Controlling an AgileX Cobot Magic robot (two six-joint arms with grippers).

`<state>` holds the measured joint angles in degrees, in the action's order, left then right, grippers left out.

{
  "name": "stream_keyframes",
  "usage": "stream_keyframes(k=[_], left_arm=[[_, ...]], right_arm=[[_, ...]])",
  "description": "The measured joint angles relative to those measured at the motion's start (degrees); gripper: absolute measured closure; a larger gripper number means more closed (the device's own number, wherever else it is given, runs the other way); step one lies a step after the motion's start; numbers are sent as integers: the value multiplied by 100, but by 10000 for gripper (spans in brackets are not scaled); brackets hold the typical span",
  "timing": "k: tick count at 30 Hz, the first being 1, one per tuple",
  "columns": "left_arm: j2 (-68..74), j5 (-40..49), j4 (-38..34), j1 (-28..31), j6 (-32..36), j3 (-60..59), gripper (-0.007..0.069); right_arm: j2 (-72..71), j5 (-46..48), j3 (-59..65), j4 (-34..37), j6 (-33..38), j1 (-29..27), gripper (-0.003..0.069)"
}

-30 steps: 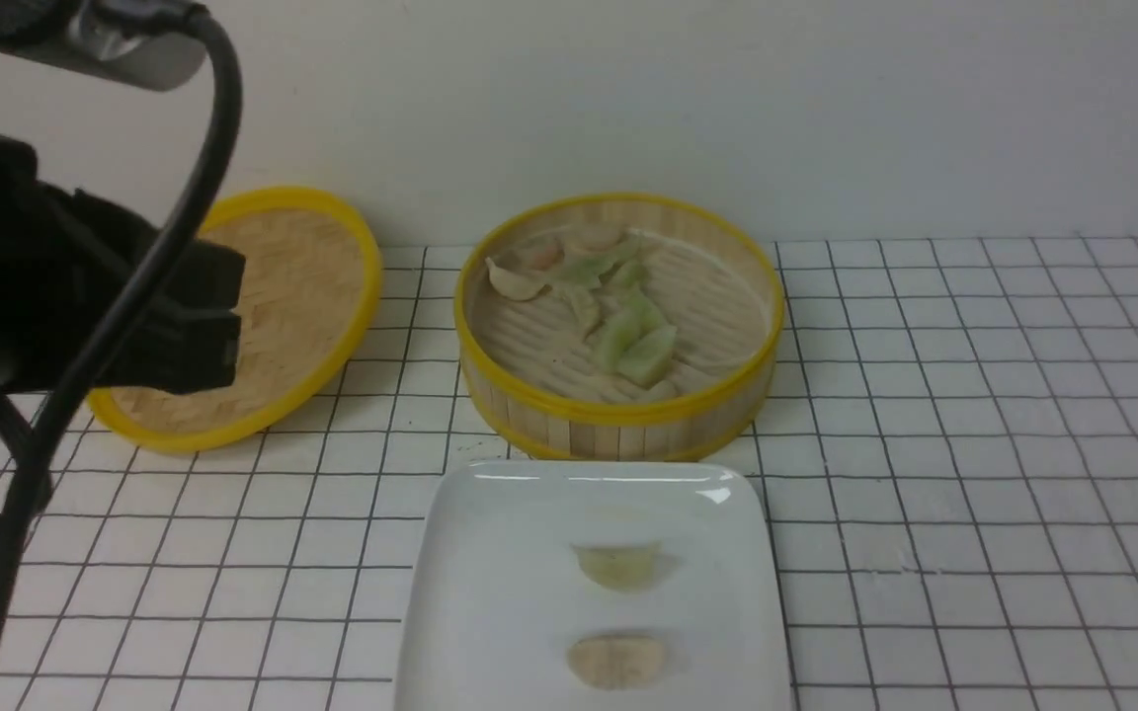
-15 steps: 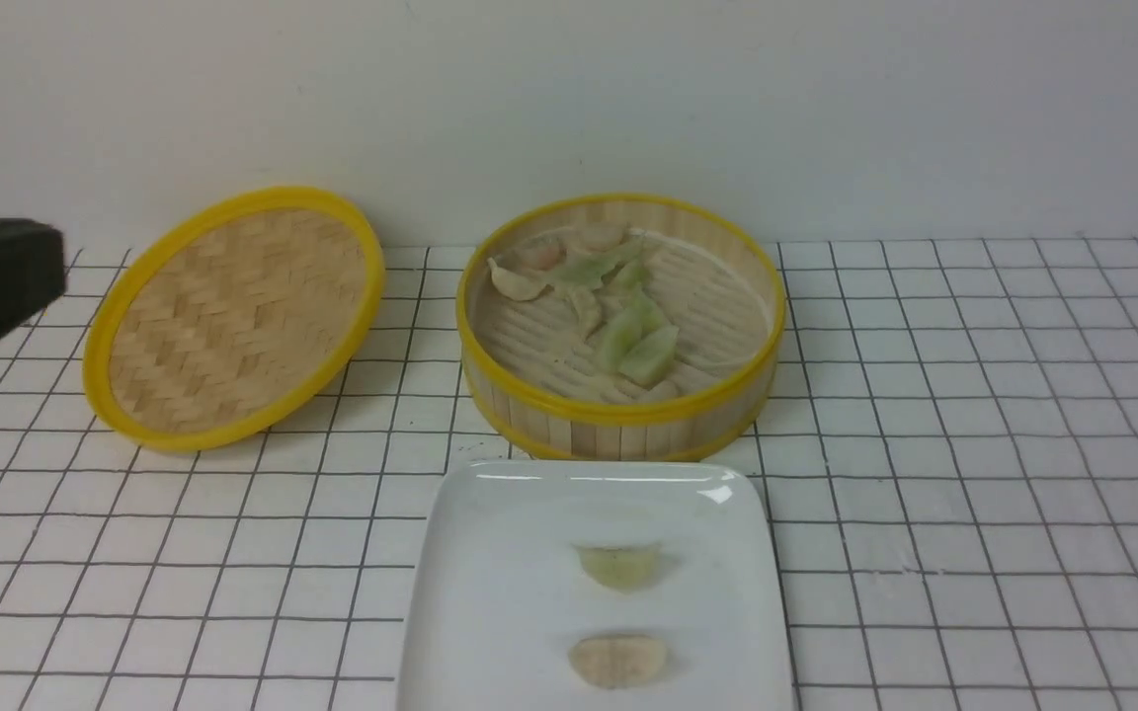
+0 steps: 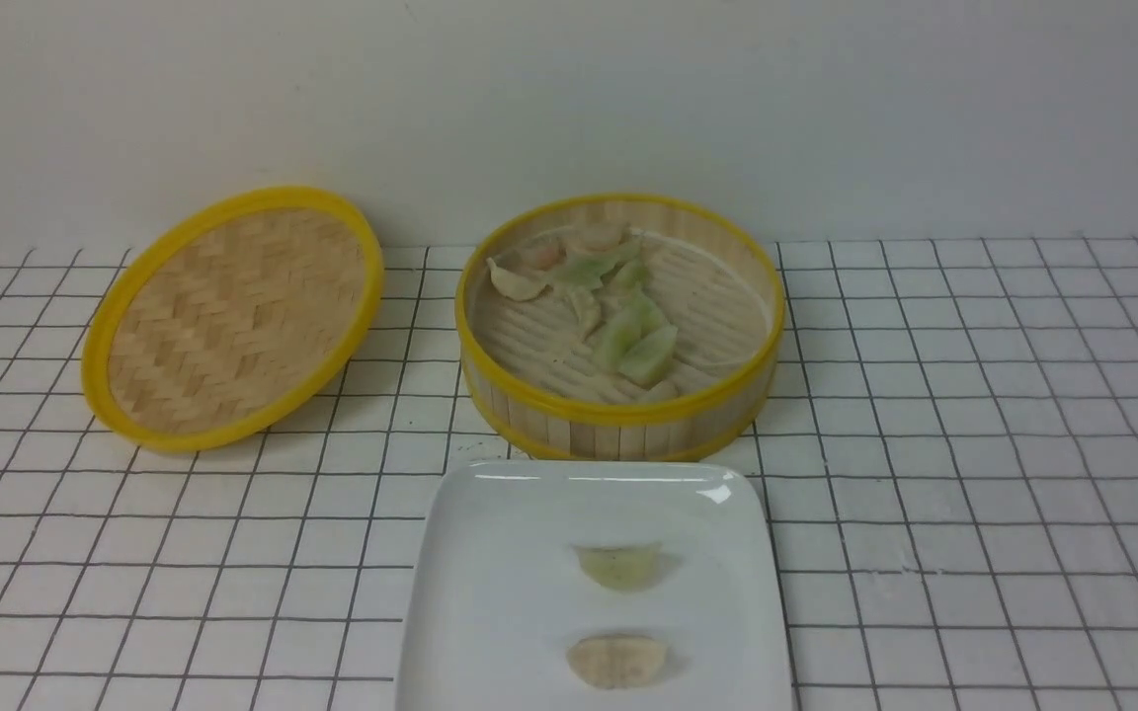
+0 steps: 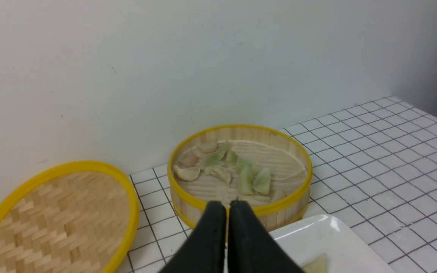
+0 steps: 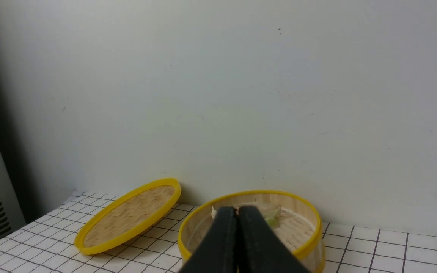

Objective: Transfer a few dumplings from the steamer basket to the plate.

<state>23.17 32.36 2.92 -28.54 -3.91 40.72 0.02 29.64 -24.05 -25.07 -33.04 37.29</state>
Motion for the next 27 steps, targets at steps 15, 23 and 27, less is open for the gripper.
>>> stream_keyframes(k=[15, 23, 27], left_arm=[[-834, 79, -219, 571, 429, -636, 631], [-2295, -1001, -406, 2171, 844, -2853, 631], [-2376, -1278, -406, 2612, 864, -3901, 631]], right_arm=[[0, 0, 0, -5, 0, 0, 673], [0, 0, 0, -5, -34, 0, 673], [0, -2, 0, -5, -36, 0, 673]])
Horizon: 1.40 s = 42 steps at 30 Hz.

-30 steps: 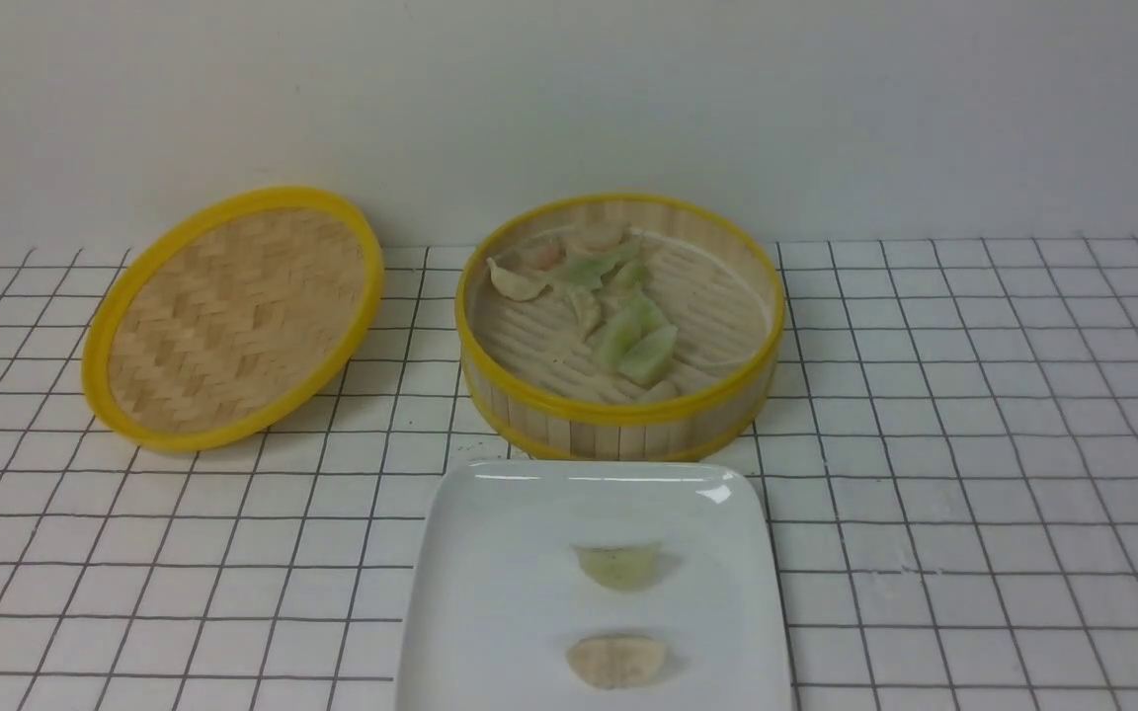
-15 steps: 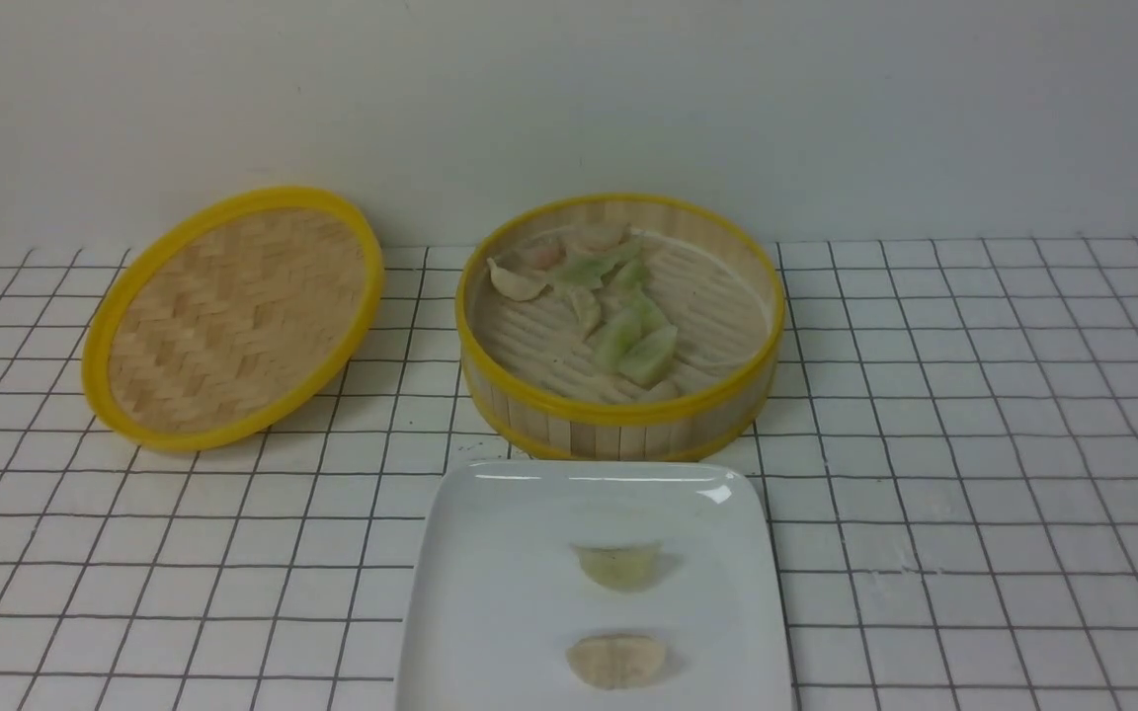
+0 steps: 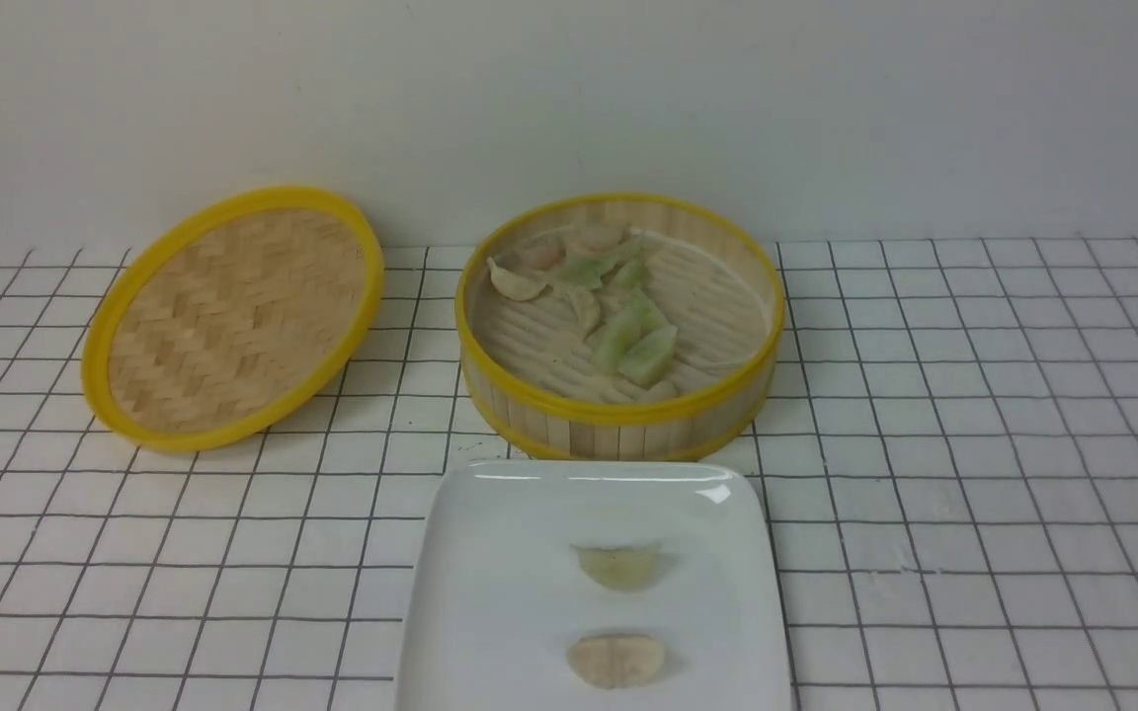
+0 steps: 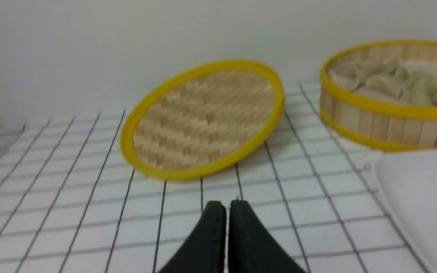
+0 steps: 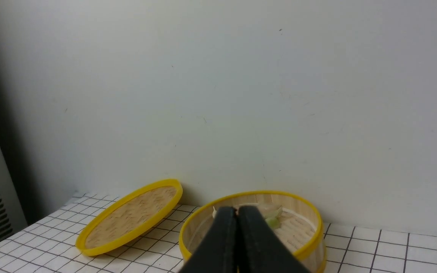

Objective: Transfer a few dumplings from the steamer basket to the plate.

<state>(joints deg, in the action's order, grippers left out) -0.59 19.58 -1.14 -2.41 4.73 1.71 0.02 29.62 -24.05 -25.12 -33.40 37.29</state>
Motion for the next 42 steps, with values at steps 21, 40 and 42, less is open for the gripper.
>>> stream_keyframes(k=[21, 40, 42], left_arm=[[0, 230, -152, 55, 0, -331, 631], [0, 232, -152, 55, 0, -331, 631], [0, 232, -152, 55, 0, -331, 631]], right_arm=[[0, -1, 0, 0, 0, 0, 673], [0, -18, 5, 337, 238, 0, 673], [0, -92, 26, 828, 635, 0, 673]])
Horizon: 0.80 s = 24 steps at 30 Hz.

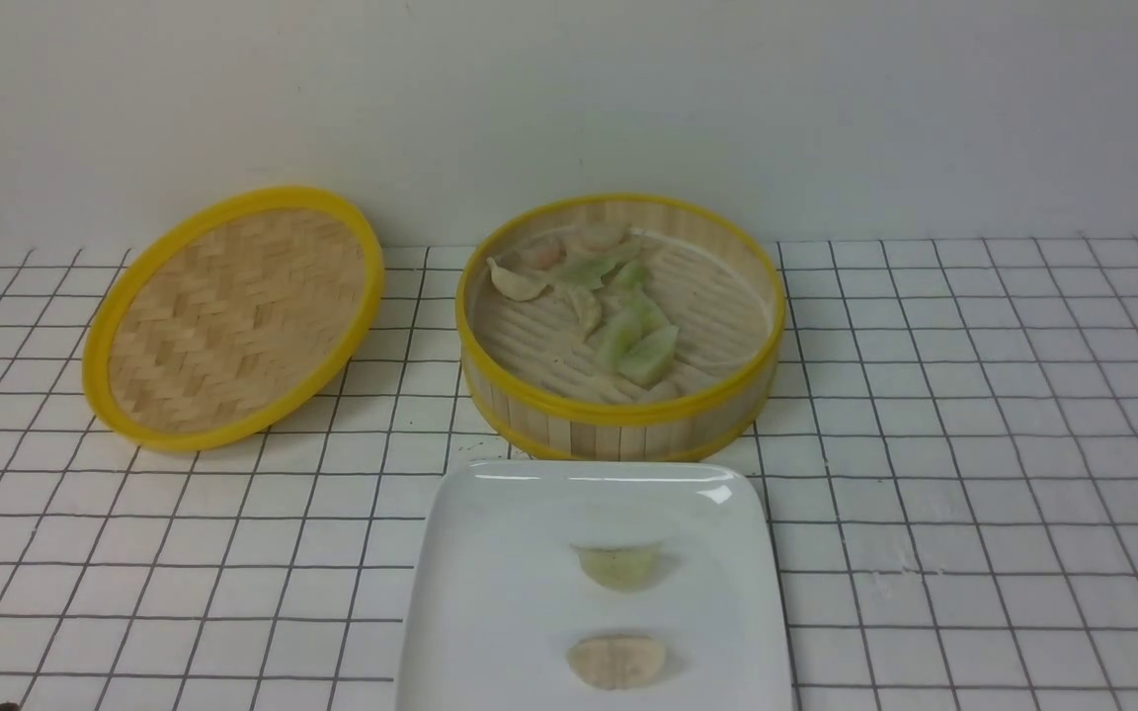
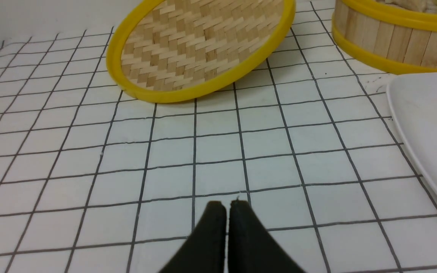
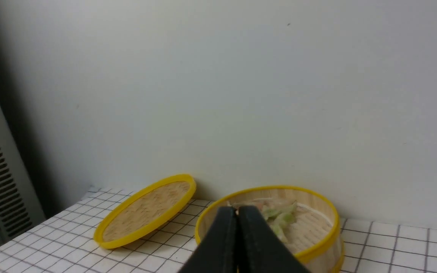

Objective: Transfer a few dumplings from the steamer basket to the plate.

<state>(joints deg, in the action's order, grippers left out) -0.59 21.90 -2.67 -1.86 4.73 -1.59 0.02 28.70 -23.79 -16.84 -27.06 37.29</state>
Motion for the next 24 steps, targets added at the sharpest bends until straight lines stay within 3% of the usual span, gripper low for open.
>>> stream_keyframes(k=[6, 9, 13, 16, 19, 20, 22, 24], left_arm=[[0, 0, 0, 0, 0, 0, 631], [0, 0, 0, 0, 0, 0, 631], [0, 4, 0, 0, 0, 0, 631], [0, 4, 0, 0, 0, 0, 631], [0, 4, 0, 0, 0, 0, 631], [0, 4, 0, 0, 0, 0, 631], [0, 4, 0, 0, 0, 0, 631], [0, 4, -2, 0, 0, 0, 631]], right_arm=[[0, -547, 299, 1955, 2140, 0, 673], [0, -714, 429, 2452, 2618, 0, 673], [-45, -815, 697, 2615, 2890, -72, 673], [-64, -838, 997, 2676, 2912, -708, 673], [-64, -840, 1421, 2763, 2912, -1840, 673], [-64, -840, 1421, 2763, 2912, -1840, 673], [-64, -845, 1816, 2769, 2937, -2718, 673], [-64, -845, 2081, 2704, 2951, -3129, 673]])
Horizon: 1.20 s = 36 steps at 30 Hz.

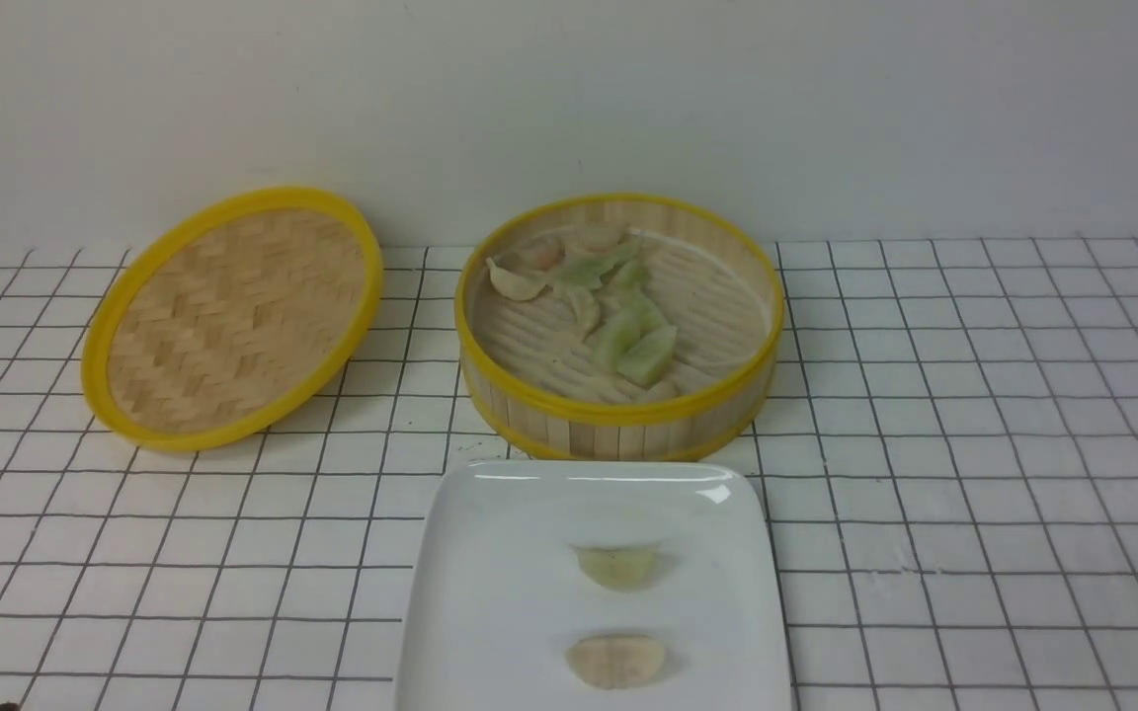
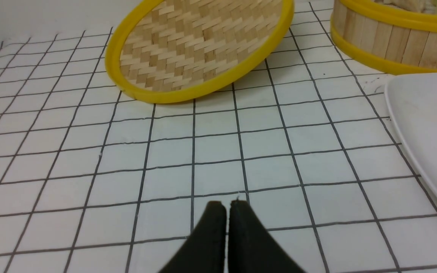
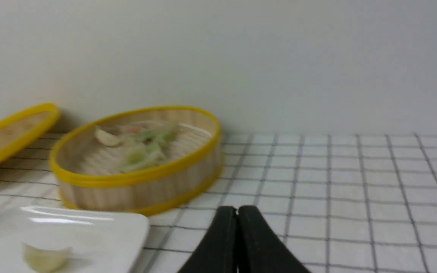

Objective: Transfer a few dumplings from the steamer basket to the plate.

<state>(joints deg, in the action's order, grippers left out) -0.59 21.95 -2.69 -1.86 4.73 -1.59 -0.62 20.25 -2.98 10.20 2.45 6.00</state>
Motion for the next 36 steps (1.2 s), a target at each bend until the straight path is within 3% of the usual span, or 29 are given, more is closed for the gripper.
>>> stream_keyframes(k=[6, 36], left_arm=[[0, 2, -4, 0, 0, 0, 631], [0, 2, -4, 0, 0, 0, 631]], right_arm=[[0, 110, 442, -251, 15, -638, 673], [0, 163, 437, -266, -85, -664, 673]])
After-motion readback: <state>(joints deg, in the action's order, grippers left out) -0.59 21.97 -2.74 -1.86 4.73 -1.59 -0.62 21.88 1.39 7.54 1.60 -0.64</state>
